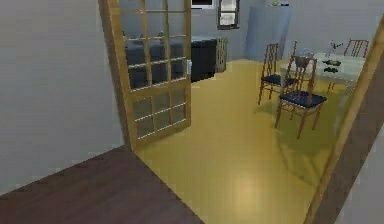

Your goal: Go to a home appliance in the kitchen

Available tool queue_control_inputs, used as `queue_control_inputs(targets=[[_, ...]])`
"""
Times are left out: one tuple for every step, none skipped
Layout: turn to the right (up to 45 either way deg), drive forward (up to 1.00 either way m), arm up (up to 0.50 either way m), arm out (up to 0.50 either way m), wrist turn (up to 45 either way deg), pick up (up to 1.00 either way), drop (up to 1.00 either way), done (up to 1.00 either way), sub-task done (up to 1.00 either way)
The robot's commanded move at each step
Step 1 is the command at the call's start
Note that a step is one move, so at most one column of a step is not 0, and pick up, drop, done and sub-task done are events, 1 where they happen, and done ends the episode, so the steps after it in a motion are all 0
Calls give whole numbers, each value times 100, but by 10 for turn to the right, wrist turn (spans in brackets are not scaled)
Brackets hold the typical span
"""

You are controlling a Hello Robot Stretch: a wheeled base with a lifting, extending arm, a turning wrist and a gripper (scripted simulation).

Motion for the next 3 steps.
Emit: queue_control_inputs(targets=[[0,45,0,0,0,0,0,0,0],[30,0,0,0,0,0,0,0,0],[-450,0,0,0,0,0,0,0,0]])
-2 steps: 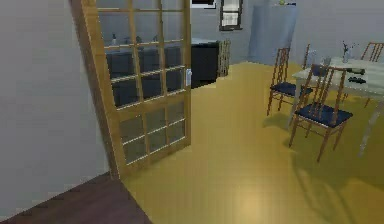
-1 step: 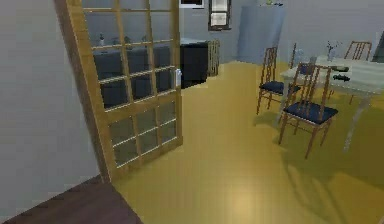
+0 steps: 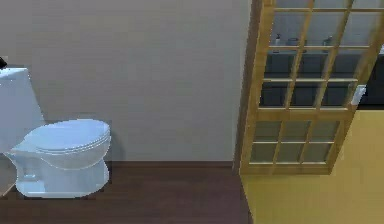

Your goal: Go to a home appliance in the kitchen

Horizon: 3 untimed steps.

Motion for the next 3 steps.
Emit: queue_control_inputs(targets=[[-420,0,0,0,0,0,0,0,0],[-30,0,0,0,0,0,0,0,0],[0,10,0,0,0,0,0,0,0]])
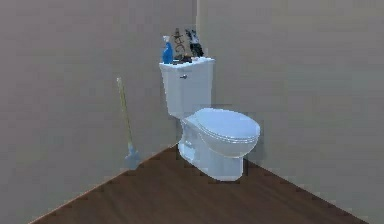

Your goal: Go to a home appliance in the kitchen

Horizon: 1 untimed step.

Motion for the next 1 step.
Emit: queue_control_inputs(targets=[[450,0,0,0,0,0,0,0,0]])
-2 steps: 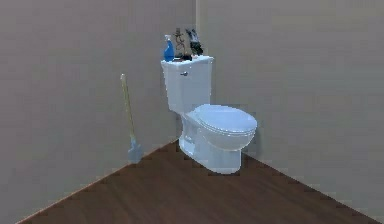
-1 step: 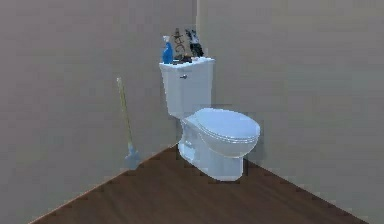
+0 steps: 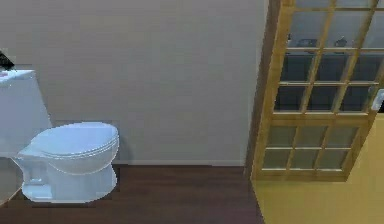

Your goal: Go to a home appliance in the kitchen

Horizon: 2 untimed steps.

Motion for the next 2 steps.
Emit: queue_control_inputs(targets=[[360,0,0,0,0,0,0,0,0],[0,30,0,0,0,0,0,0,0]])
